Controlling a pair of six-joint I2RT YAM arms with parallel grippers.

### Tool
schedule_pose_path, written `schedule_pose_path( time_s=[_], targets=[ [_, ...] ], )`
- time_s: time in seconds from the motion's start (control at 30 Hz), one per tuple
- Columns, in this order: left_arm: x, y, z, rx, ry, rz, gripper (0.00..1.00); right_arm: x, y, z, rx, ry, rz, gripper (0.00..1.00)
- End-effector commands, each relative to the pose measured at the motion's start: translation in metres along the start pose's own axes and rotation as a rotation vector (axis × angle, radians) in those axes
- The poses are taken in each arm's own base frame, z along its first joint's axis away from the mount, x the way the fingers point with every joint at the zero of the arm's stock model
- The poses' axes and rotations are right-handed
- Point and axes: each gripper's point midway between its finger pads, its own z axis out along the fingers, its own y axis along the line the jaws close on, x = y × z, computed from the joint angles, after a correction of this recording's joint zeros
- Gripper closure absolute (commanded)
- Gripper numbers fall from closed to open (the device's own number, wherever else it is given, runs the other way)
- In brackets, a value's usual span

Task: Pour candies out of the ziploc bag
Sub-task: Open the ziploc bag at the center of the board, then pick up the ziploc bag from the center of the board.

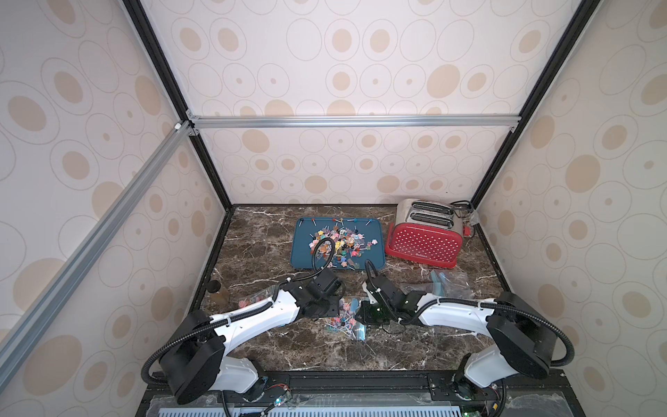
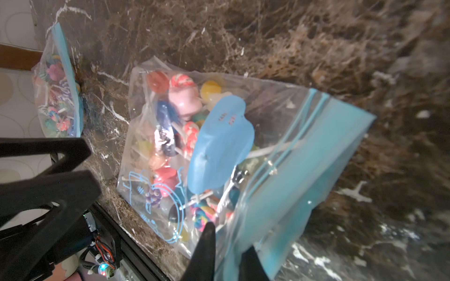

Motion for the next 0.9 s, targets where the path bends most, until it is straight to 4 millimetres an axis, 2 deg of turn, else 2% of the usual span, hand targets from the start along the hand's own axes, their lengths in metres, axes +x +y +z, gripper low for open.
schedule_pose_path(
  time_s=[0.0, 0.2, 0.4, 0.6, 0.77, 0.87],
  targets=[
    [-0.005, -0.013, -0.003, 0.133, -0.013, -0.044, 0.36, -0.003, 0.003, 0.000, -0.003, -0.004, 0.007, 0.98],
    [0.002, -0.016, 0.005, 0.255, 0.016, -0.068, 0.28, -0.005, 0.003, -0.004, 0.000, -0.014, 0.000, 1.00],
    [0.005, -0.017, 0.020, 0.268, 0.046, -0.078, 0.27, -0.003, 0.002, -0.004, 0.003, -0.009, 0.002, 1.00],
    [0.005, -0.026, 0.021, 0.310, 0.062, -0.080, 0.36, -0.003, 0.001, -0.006, 0.008, -0.011, 0.001, 1.00],
    [0.006, -0.027, 0.018, 0.319, 0.071, -0.072, 0.56, -0.004, 0.003, -0.006, 0.006, -0.011, -0.004, 1.00],
    [0.008, -0.025, 0.019, 0.313, 0.076, -0.071, 0.61, -0.004, 0.003, -0.005, 0.005, -0.009, -0.004, 1.00]
  ],
)
